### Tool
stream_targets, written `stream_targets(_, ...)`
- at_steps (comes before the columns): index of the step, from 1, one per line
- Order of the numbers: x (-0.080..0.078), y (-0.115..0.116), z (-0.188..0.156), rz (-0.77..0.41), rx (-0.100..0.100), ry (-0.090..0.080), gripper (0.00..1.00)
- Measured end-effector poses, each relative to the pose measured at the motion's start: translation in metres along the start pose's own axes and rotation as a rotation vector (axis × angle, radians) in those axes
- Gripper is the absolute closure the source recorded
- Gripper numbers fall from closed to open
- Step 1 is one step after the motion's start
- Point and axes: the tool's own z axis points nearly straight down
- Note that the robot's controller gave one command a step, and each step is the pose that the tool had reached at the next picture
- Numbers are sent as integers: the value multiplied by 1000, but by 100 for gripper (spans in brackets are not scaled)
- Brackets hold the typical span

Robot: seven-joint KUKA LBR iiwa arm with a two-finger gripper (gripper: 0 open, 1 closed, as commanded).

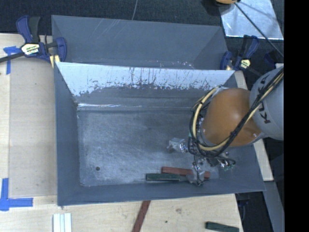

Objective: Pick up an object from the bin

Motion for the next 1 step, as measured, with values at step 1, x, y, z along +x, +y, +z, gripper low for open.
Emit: stream_targets(1,-13,9,0,466,1,-4,100)
